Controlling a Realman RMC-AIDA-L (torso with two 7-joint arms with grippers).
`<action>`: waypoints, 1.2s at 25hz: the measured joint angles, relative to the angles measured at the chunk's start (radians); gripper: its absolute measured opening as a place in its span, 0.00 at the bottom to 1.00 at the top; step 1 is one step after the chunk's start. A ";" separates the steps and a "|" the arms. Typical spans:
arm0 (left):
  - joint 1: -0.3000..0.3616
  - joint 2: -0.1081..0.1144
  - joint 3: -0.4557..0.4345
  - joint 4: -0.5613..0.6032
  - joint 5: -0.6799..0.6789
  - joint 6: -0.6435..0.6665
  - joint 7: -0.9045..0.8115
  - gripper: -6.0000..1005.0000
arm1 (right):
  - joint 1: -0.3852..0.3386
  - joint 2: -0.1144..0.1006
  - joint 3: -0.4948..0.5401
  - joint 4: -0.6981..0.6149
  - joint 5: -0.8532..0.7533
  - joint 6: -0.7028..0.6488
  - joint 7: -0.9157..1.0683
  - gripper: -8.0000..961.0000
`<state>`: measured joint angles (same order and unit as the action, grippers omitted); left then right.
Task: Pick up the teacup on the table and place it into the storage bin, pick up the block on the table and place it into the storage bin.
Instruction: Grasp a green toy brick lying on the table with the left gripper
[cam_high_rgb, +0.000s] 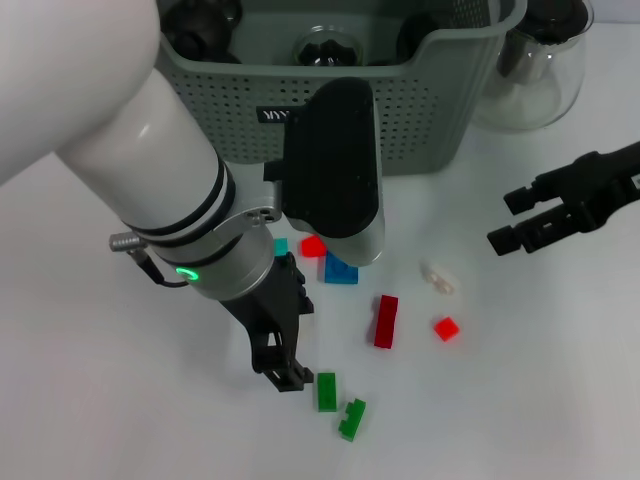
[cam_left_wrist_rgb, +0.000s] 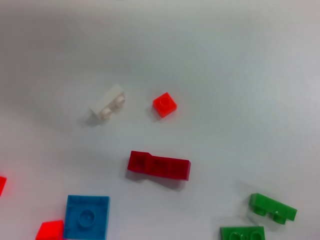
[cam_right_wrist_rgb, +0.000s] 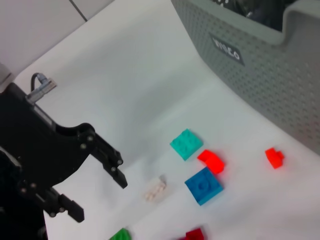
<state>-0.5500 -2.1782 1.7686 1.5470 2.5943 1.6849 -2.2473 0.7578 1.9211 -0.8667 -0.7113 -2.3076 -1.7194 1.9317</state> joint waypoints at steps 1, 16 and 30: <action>0.002 0.000 0.000 -0.001 0.000 -0.003 0.000 0.72 | -0.004 -0.001 0.001 0.000 0.002 -0.007 -0.009 0.96; 0.015 0.000 0.082 -0.057 0.009 -0.070 -0.028 0.72 | -0.006 0.019 -0.003 -0.001 -0.003 -0.038 -0.115 0.96; 0.011 0.000 0.223 -0.060 0.041 -0.143 -0.057 0.72 | -0.008 0.017 0.001 -0.002 -0.004 -0.005 -0.112 0.96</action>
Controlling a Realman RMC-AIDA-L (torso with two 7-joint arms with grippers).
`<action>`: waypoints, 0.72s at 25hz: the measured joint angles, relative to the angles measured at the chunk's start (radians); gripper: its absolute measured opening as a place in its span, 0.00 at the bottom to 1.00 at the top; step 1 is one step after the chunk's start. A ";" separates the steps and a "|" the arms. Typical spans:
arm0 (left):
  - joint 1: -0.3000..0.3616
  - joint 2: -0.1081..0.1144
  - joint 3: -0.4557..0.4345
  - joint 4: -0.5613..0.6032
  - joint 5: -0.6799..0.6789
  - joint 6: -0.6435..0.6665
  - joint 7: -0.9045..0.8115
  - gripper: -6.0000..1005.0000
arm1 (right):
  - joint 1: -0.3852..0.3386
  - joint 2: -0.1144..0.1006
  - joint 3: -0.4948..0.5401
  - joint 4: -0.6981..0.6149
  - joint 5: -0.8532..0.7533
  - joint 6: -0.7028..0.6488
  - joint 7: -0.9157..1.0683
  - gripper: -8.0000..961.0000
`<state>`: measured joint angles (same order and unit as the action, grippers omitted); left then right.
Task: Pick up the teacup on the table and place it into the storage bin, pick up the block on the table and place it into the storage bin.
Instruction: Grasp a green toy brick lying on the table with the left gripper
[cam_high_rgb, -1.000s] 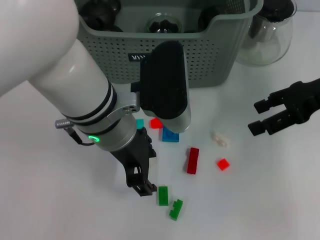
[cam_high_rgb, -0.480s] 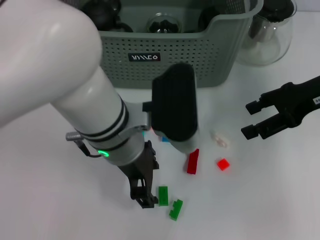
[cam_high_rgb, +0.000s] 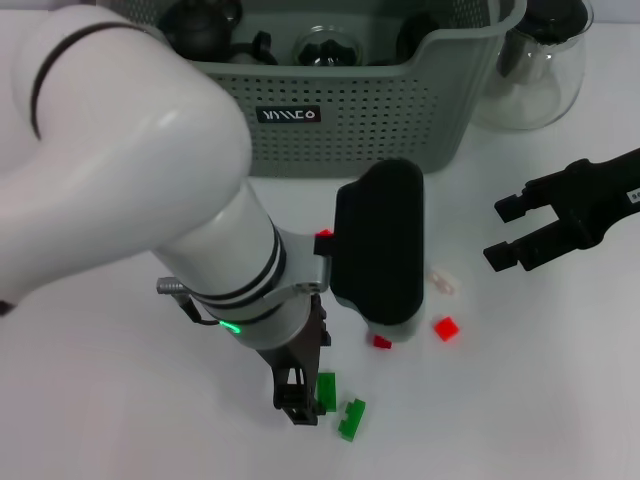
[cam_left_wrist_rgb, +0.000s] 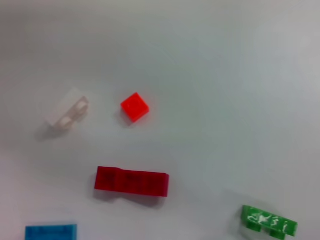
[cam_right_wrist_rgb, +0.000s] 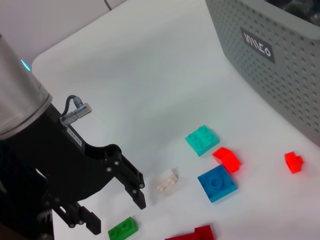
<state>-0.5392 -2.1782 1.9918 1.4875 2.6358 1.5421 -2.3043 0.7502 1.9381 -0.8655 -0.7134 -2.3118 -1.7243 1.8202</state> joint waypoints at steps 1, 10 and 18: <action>0.000 0.000 0.009 -0.001 0.006 -0.005 -0.005 0.72 | -0.001 0.000 0.000 0.000 0.000 0.001 0.000 0.96; -0.004 0.000 0.073 -0.007 0.035 -0.025 -0.036 0.72 | -0.005 -0.002 0.000 0.000 0.000 0.007 0.002 0.96; -0.003 0.000 0.096 -0.010 0.028 -0.036 -0.070 0.72 | -0.005 -0.004 0.000 0.004 0.000 0.015 0.000 0.96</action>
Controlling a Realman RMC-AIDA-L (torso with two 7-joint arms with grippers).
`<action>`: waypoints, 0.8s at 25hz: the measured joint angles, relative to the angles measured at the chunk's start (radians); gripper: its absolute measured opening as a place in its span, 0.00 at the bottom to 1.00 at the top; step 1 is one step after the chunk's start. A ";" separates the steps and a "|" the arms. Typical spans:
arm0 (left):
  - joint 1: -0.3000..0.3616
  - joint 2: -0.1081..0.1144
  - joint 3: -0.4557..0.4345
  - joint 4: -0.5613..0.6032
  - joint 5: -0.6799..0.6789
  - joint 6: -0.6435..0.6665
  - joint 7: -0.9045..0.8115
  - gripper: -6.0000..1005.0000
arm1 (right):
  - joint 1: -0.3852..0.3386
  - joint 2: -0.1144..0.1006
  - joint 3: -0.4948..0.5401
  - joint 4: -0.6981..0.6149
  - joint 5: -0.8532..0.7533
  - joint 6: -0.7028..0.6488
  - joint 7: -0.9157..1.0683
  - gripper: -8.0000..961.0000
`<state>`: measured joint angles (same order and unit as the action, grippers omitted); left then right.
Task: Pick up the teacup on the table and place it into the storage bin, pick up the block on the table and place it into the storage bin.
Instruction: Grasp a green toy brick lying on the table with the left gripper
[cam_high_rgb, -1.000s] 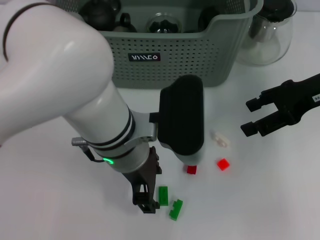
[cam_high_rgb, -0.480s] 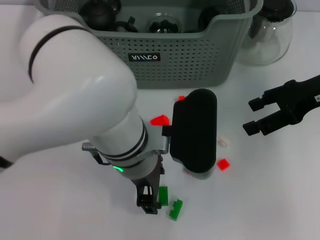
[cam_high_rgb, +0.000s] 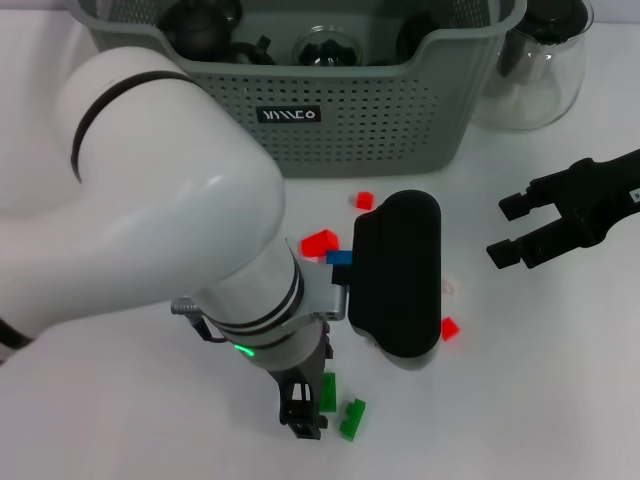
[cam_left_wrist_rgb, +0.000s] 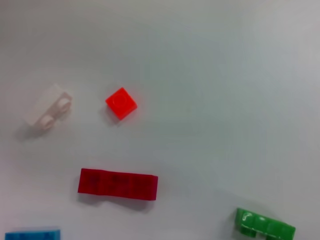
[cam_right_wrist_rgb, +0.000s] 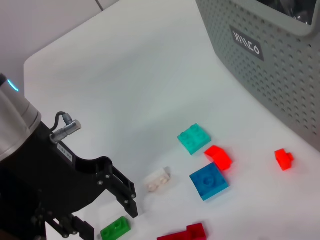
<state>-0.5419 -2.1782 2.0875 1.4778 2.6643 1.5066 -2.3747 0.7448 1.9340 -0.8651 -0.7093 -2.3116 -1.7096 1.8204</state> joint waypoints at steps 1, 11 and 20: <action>-0.001 0.000 0.003 -0.002 0.000 -0.005 -0.009 0.72 | -0.001 0.000 0.000 0.000 0.000 0.000 0.000 0.96; -0.003 0.000 0.017 -0.013 -0.001 -0.021 -0.030 0.72 | -0.007 0.002 0.001 -0.004 0.000 0.001 -0.003 0.96; -0.004 0.000 0.021 -0.019 -0.003 -0.025 -0.034 0.69 | -0.009 0.001 0.002 -0.002 0.000 0.012 -0.003 0.96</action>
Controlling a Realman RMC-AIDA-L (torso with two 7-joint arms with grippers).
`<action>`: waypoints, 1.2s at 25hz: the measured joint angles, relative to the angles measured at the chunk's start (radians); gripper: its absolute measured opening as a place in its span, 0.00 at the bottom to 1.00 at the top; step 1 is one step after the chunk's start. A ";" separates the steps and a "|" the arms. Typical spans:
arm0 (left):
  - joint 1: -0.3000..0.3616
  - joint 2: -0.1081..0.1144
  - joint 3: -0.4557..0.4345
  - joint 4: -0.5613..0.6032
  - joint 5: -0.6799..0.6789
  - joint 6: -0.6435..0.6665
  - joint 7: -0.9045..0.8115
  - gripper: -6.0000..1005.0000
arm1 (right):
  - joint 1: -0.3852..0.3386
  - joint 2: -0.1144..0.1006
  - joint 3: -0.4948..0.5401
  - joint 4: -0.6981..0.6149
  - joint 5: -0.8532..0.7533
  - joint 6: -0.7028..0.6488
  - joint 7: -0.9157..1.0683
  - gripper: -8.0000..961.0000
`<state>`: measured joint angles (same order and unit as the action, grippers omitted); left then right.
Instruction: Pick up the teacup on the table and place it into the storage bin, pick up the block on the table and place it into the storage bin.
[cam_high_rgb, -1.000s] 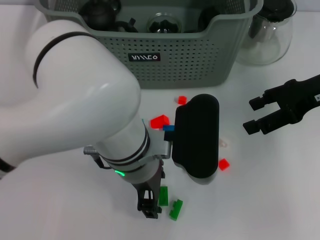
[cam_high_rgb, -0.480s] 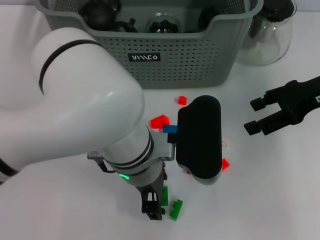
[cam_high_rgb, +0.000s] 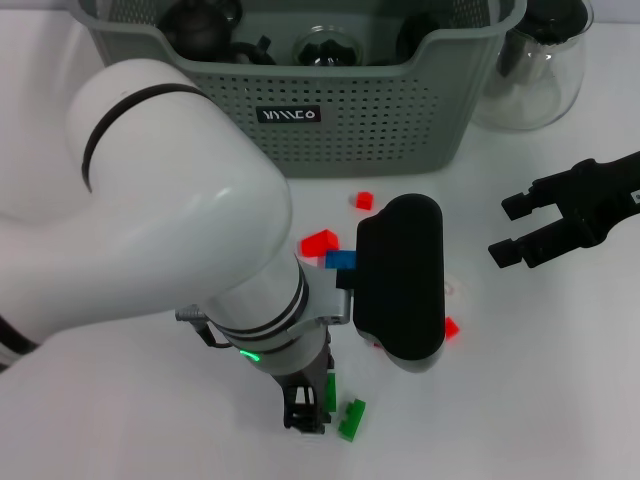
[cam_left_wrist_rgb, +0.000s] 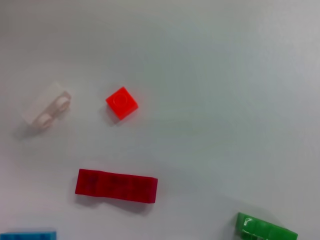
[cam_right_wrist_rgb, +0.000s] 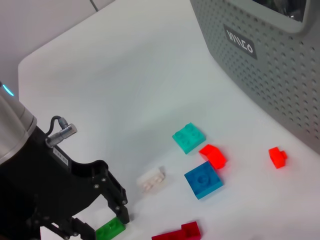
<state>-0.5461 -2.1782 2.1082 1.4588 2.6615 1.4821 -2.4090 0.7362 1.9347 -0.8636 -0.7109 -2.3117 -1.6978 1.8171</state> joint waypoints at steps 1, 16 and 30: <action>0.000 0.000 0.000 -0.001 0.000 0.000 0.000 0.67 | 0.000 0.000 0.000 0.000 0.000 0.001 0.000 0.96; -0.003 0.000 0.000 -0.003 0.006 -0.012 0.006 0.41 | 0.000 -0.002 0.000 -0.002 0.000 0.009 0.007 0.95; 0.081 0.002 -0.380 0.200 -0.075 0.156 0.010 0.41 | 0.005 -0.008 0.004 -0.003 0.000 0.012 0.012 0.95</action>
<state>-0.4656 -2.1764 1.7284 1.6585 2.5867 1.6377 -2.3986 0.7411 1.9271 -0.8594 -0.7134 -2.3117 -1.6856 1.8293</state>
